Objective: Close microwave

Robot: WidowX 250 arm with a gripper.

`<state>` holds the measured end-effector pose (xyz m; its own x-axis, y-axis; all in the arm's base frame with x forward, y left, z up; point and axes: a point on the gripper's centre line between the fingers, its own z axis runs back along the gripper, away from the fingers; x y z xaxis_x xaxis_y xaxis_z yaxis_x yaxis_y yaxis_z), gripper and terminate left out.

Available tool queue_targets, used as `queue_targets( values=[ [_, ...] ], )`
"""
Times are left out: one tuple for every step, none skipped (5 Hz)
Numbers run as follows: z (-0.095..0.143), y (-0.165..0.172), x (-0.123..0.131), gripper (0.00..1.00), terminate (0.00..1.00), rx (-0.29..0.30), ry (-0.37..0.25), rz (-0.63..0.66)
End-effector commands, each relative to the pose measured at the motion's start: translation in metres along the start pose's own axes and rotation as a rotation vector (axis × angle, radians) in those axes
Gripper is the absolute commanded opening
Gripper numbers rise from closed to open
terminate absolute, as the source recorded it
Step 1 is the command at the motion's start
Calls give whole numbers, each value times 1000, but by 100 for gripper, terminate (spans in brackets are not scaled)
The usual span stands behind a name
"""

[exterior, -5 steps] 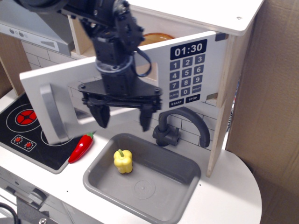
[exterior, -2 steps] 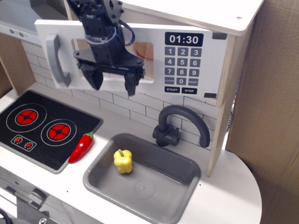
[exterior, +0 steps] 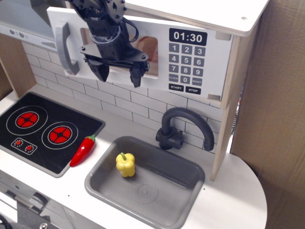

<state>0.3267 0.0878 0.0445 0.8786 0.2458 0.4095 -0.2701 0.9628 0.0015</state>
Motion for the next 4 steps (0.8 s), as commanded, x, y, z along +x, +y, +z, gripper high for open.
queue_targets(
  values=[
    [16,-6,41,100,0,-4,-148,-24],
    [15,-6,49,100,0,-4,-182,-38],
    [14,-6,49,100,0,1,-217,-32],
    [13,-7,49,100,0,-1,-239,-38]
  ],
)
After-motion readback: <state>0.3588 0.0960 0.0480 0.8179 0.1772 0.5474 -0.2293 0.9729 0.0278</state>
